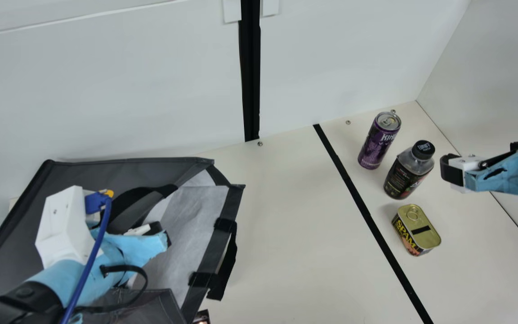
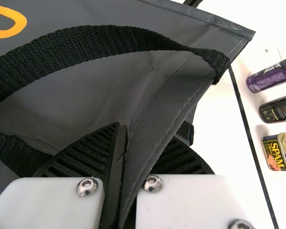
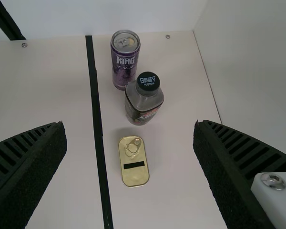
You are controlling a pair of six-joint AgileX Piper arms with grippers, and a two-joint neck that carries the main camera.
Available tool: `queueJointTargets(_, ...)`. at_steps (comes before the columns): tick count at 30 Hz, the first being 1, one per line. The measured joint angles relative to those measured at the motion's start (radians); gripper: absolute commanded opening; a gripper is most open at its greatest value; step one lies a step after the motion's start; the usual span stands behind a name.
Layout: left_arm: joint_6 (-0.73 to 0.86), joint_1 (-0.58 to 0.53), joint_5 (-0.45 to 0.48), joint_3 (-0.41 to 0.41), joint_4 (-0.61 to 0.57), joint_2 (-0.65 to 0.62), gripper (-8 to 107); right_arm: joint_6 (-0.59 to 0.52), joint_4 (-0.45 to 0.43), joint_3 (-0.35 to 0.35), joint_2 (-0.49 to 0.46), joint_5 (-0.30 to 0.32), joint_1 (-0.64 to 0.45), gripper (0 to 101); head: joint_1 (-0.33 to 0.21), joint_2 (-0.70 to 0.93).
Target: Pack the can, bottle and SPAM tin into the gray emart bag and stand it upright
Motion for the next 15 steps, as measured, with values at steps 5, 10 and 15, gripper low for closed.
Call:
queueJointTargets(5,0.0,0.0,0.0,0.0,0.0,0.0,-8,0.04,-0.028,-0.003,-0.008,-0.012,0.038,95,0.0,0.002)
queueJointTargets(10,0.0,0.0,0.0,0.0,0.0,0.0,-8,0.087,-0.07,-0.05,0.014,-0.013,0.071,95,0.0,0.0)
queueJointTargets(15,0.0,0.0,0.0,0.0,0.0,0.0,-8,0.125,-0.103,-0.11,0.049,-0.004,0.084,95,0.0,0.002)
